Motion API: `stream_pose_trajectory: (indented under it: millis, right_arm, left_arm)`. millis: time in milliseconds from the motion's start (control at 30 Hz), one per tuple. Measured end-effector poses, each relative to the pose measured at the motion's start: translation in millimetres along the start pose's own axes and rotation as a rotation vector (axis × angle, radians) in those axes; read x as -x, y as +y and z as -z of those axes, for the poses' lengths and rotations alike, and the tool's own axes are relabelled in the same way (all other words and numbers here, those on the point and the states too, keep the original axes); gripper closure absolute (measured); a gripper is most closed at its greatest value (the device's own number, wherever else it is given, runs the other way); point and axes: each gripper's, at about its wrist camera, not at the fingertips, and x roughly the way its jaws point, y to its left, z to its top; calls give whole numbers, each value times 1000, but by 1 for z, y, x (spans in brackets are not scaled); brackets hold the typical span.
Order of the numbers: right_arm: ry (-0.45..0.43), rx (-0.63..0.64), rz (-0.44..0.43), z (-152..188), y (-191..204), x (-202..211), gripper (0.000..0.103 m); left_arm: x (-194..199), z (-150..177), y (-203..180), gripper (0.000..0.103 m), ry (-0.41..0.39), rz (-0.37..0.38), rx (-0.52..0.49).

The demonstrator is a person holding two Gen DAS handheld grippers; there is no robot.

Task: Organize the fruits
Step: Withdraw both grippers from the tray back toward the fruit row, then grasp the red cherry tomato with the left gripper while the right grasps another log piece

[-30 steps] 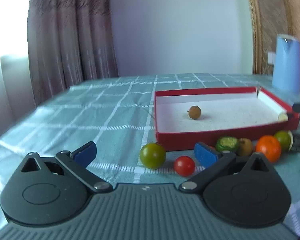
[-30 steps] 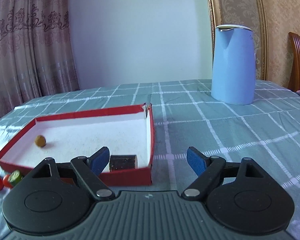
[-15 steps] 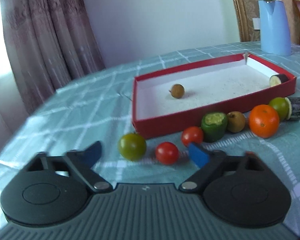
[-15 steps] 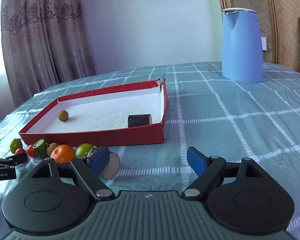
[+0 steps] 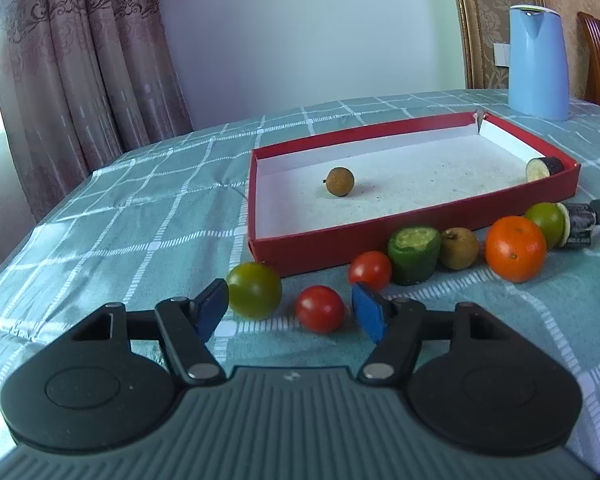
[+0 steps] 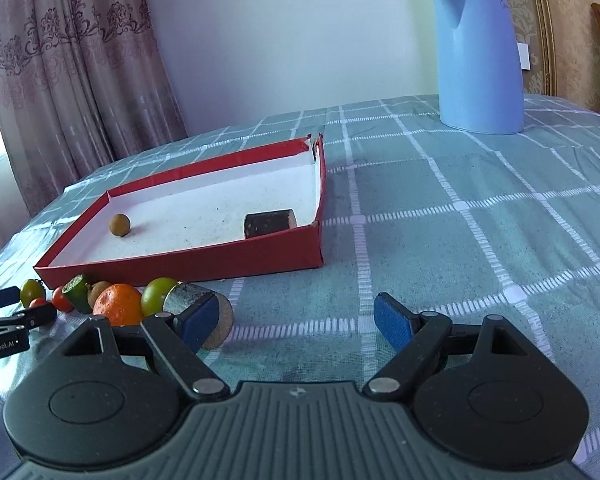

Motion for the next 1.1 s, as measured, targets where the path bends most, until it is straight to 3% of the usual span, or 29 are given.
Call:
stream_pose_trajectory:
  millis: [67, 300, 500, 800, 900, 933, 967, 1100]
  right_arm:
    - [3, -2, -1, 0, 0, -1, 18]
    - [7, -8, -3, 0, -1, -1, 18]
    - [8, -9, -4, 0, -1, -2, 18]
    - [8, -9, -4, 0, -1, -2, 18]
    - [8, -10, -4, 0, -1, -2, 18]
    - [8, -9, -4, 0, -1, -2, 18]
    - [8, -9, -4, 0, -1, -2, 18]
    - [8, -10, -4, 0, -1, -2, 18]
  left_arm:
    - [2, 1, 2, 43, -6, -4, 12]
    - [5, 1, 12, 42, -12, 25, 59]
    - [24, 5, 9, 42, -74, 63, 73]
    - [12, 2, -13, 43, -23, 49, -28]
    - [12, 3, -15, 58, -22, 58, -51]
    - [12, 3, -15, 71, -17, 70, -53]
    - [10, 3, -13, 77, -6, 85, -52]
    - [6, 3, -8, 80, 22, 131, -17]
